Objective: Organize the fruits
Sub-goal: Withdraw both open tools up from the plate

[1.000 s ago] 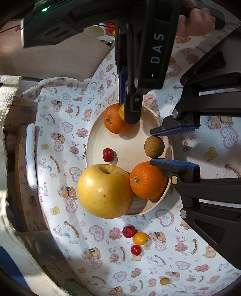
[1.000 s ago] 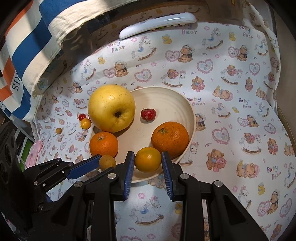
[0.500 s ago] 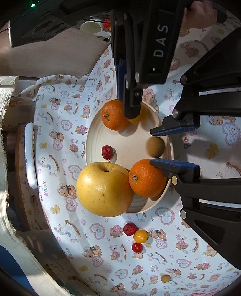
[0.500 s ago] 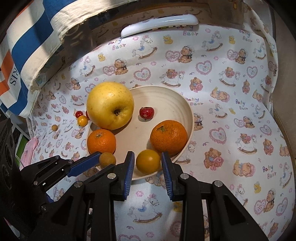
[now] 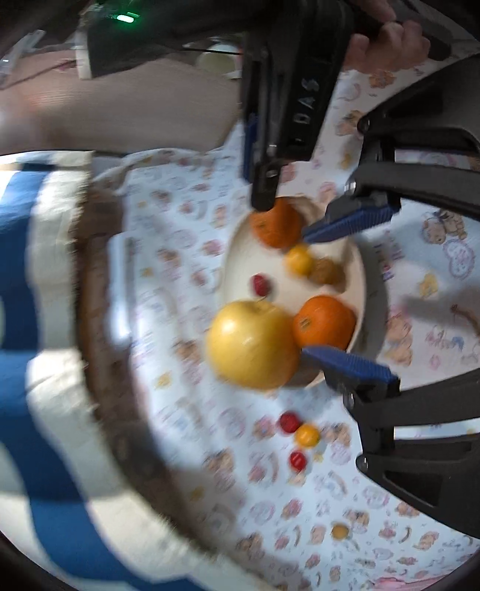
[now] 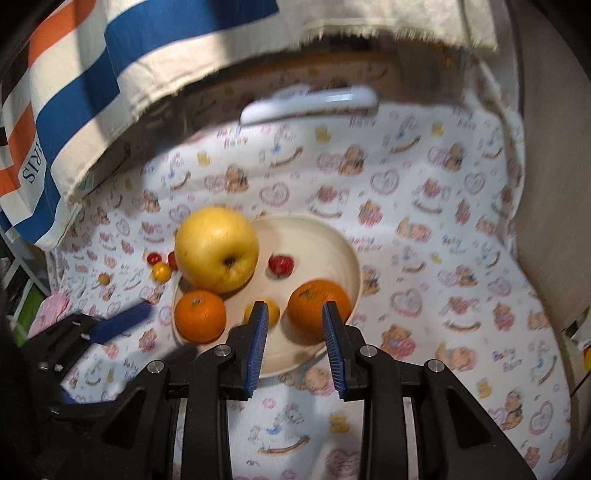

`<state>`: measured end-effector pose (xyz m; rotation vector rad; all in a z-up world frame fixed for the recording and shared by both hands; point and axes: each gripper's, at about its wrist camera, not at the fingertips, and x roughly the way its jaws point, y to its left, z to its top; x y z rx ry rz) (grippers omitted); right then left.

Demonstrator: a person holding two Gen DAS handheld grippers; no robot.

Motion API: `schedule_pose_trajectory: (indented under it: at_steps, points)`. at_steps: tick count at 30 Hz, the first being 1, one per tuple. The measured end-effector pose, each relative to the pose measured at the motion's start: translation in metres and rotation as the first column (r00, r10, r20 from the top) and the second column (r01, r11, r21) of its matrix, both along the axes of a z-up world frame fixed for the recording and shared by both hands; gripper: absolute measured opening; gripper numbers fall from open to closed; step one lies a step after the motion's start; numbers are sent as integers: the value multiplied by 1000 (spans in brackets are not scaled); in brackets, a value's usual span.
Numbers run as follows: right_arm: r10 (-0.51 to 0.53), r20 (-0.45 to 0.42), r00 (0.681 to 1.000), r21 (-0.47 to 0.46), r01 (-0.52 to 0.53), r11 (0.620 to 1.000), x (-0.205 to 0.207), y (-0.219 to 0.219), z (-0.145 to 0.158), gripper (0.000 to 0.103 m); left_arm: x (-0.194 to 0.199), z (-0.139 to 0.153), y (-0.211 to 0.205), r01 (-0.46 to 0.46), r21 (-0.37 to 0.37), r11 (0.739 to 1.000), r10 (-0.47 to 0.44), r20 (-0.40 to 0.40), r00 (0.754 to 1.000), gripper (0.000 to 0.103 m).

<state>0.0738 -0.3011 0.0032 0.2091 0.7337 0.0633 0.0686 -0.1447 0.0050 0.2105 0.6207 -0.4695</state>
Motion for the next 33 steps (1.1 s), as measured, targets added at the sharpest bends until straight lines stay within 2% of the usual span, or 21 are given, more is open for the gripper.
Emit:
schedule_pose_trajectory:
  at_steps: [4,12,14,18,20,24,26,29,30,33]
  points:
    - [-24,49,998,-9,25,1000,-4,-4,7,31,-7,17,12,-25,-54,998,29,86,996,69]
    - [-32,168,985,3,32,999,-18,-6,24,33,-18,31,24,-54,-108,993,75,198,977,95]
    - [-39,187,982,-1,40,999,-21,-6,26,45,-20,32,27,-70,-119,990,95,216,972,96]
    - [-58,245,968,-10,62,998,-28,-8,34,53,-22,38,32,-86,-132,988,117,251,961,96]
    - [-68,276,959,5,70,998,-32,-11,37,69,-25,43,36,-88,-144,986,124,268,955,96]
    - [-91,344,934,-33,109,993,-42,-9,44,72,-38,59,49,-91,-168,982,143,331,933,100]
    - [-94,371,924,-52,122,991,-45,-6,47,80,-45,66,58,-98,-173,980,157,369,916,102]
    - [-93,421,902,-57,129,990,-54,-4,52,84,-53,78,74,-121,-172,978,183,413,892,102]
    - [-89,435,896,-62,128,990,-56,-2,53,85,-56,82,80,-121,-179,976,187,423,887,102]
    - [-82,473,877,-87,140,986,-62,4,56,96,-65,94,99,-127,-222,967,218,454,864,102]
